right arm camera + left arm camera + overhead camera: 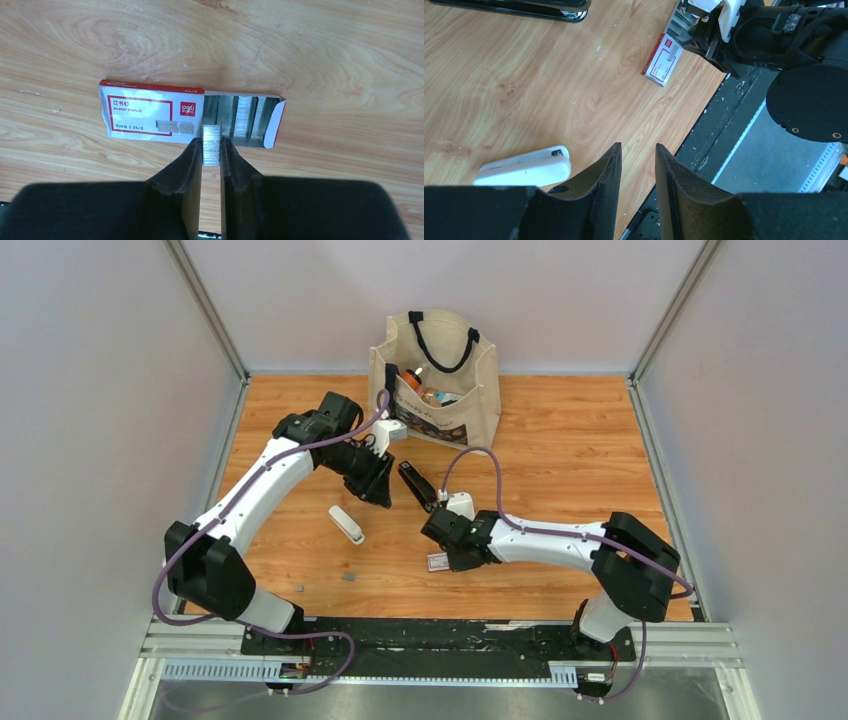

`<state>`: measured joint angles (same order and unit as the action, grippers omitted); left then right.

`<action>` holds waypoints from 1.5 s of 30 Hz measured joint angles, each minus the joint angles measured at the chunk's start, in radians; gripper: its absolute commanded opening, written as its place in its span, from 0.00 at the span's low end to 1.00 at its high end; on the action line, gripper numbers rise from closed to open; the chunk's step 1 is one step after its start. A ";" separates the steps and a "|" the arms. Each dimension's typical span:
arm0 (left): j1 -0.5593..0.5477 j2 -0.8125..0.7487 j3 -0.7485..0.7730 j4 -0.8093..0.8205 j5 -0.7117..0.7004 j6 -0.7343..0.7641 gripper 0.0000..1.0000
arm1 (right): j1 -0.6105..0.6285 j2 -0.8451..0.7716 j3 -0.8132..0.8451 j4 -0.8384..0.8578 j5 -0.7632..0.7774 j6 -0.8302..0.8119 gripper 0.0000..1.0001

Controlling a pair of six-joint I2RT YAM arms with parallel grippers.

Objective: Unload the staples from the stapler

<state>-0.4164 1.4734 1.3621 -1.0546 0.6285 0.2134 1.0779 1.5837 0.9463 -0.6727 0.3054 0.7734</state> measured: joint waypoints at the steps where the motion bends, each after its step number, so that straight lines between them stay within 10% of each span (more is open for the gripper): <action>1: 0.000 0.000 -0.002 0.000 0.000 0.000 0.40 | 0.000 0.005 0.002 0.000 0.002 -0.003 0.13; 45: 0.000 0.000 -0.021 0.004 0.028 0.018 0.39 | -0.046 0.018 -0.013 0.060 -0.020 -0.039 0.22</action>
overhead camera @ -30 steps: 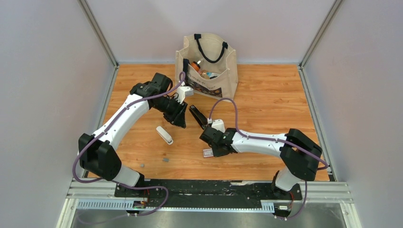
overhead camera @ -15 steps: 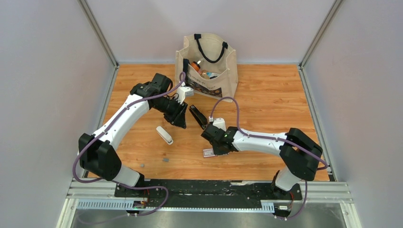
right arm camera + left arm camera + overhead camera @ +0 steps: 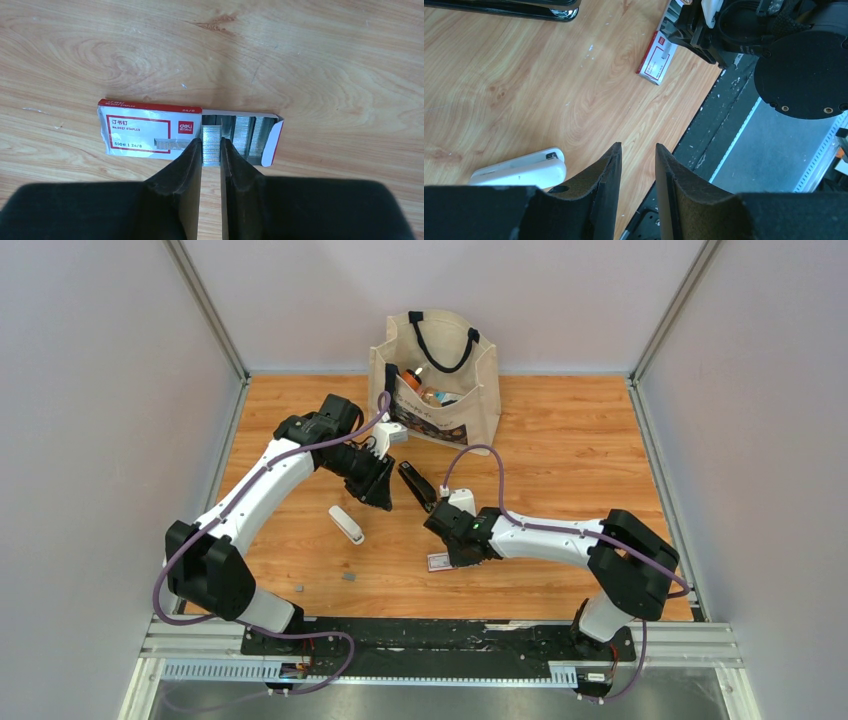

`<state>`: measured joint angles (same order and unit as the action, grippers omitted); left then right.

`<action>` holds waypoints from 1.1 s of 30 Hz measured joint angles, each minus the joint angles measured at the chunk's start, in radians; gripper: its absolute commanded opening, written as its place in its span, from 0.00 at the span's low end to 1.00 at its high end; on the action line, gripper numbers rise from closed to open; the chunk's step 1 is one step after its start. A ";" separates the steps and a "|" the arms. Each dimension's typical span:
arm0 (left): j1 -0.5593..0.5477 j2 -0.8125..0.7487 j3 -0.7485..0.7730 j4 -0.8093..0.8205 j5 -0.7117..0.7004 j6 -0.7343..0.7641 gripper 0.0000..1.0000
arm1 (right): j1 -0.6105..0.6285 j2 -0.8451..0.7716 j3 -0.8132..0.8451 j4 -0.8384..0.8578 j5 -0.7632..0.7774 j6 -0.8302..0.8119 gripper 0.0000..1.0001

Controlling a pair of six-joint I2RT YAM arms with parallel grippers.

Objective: Unload the staples from the stapler

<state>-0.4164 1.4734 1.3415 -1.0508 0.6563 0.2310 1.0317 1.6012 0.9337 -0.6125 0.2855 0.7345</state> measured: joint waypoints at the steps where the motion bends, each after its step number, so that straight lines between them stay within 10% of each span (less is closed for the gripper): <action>1: 0.000 0.000 0.000 0.000 0.001 0.000 0.39 | -0.001 0.000 0.000 0.000 0.000 0.000 0.24; 9: 0.000 0.000 -0.007 0.000 0.016 0.002 0.39 | -0.012 0.000 -0.002 0.005 0.000 -0.007 0.37; 33: 0.000 -0.002 -0.008 0.000 0.035 0.003 0.39 | -0.031 -0.162 -0.069 0.054 0.039 -0.021 0.29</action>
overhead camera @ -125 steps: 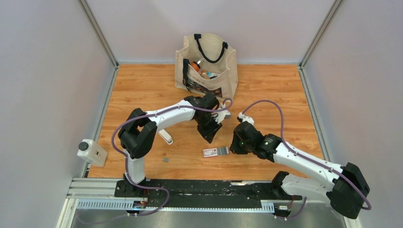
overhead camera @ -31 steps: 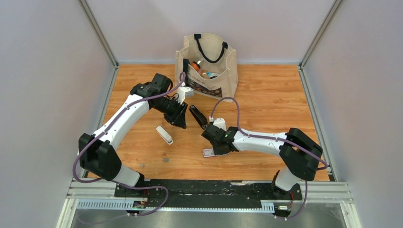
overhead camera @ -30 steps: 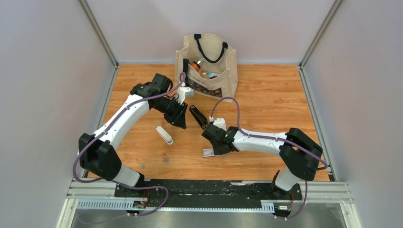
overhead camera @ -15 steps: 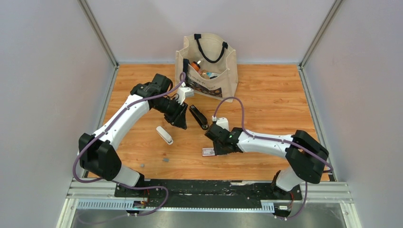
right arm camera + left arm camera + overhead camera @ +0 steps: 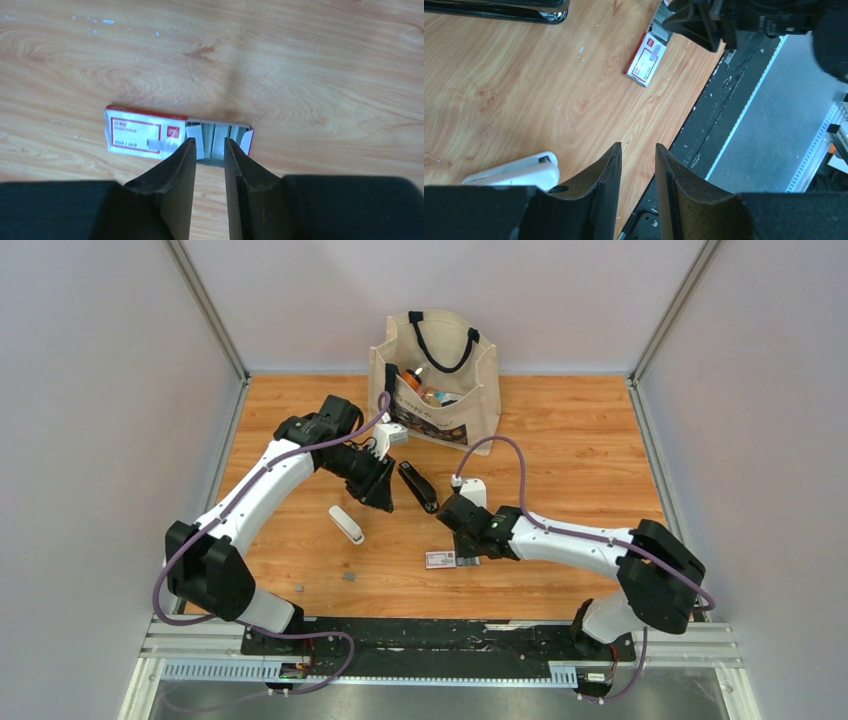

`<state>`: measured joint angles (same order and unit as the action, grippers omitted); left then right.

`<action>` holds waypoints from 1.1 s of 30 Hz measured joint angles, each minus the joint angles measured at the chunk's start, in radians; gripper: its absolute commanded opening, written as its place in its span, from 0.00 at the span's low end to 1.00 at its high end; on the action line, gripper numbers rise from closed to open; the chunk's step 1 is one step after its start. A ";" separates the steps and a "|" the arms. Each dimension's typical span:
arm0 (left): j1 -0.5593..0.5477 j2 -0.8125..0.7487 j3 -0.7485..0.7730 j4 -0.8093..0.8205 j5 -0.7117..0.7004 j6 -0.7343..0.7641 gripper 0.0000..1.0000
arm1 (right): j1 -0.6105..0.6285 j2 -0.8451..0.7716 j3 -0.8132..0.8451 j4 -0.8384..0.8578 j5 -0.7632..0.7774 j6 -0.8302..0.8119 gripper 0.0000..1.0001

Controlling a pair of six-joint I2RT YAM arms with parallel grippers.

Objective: Unload the staples from the stapler

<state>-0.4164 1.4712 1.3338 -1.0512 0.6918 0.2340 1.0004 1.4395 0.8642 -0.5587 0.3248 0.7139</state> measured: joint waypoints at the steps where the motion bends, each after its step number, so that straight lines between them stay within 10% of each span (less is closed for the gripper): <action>1: 0.000 0.000 0.000 0.000 0.000 0.000 0.39 | -0.004 0.023 0.009 0.004 0.008 -0.005 0.29; 33: 0.000 -0.001 0.000 0.000 0.004 0.000 0.39 | -0.027 0.166 0.058 0.079 0.050 -0.076 0.23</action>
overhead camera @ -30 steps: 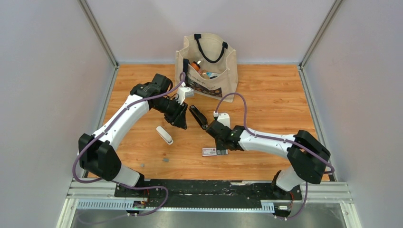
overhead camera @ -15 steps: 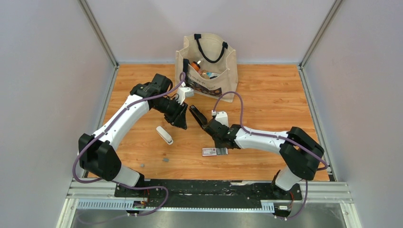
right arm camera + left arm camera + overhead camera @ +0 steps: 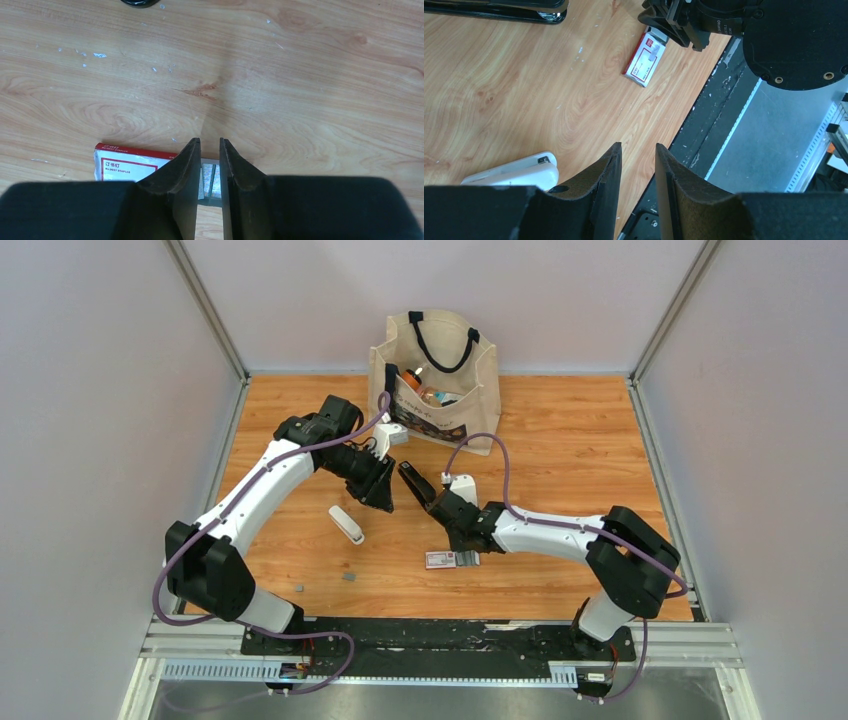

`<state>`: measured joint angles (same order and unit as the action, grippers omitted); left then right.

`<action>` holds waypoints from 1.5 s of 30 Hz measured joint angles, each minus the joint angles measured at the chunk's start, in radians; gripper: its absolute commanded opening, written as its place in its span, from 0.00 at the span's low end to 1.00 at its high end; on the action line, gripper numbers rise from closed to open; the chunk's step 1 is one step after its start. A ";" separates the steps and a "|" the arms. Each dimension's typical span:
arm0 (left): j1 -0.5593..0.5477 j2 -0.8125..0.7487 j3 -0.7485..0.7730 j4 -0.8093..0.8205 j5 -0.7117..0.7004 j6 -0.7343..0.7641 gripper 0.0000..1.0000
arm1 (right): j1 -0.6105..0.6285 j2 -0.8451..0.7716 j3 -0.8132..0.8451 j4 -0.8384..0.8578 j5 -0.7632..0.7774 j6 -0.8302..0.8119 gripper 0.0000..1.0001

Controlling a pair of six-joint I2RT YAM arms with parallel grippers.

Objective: Unload the staples from the stapler

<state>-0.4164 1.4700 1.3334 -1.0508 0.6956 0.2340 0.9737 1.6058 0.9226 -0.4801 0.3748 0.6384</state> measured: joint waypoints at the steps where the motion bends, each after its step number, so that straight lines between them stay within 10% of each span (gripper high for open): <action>1: 0.000 0.000 0.000 0.000 0.000 0.000 0.39 | 0.000 0.000 0.000 0.002 -0.003 0.000 0.23; 27: 0.000 0.000 0.000 0.000 0.002 0.000 0.39 | 0.021 -0.040 -0.047 0.005 -0.024 0.017 0.21; 45: -0.193 -0.013 -0.282 -0.057 -0.299 0.385 0.40 | 0.021 -0.379 -0.214 0.037 0.081 0.115 0.60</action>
<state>-0.6090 1.4570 1.0519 -1.1076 0.3965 0.6193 0.9947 1.2266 0.7086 -0.4427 0.4561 0.7536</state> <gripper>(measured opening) 0.398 0.580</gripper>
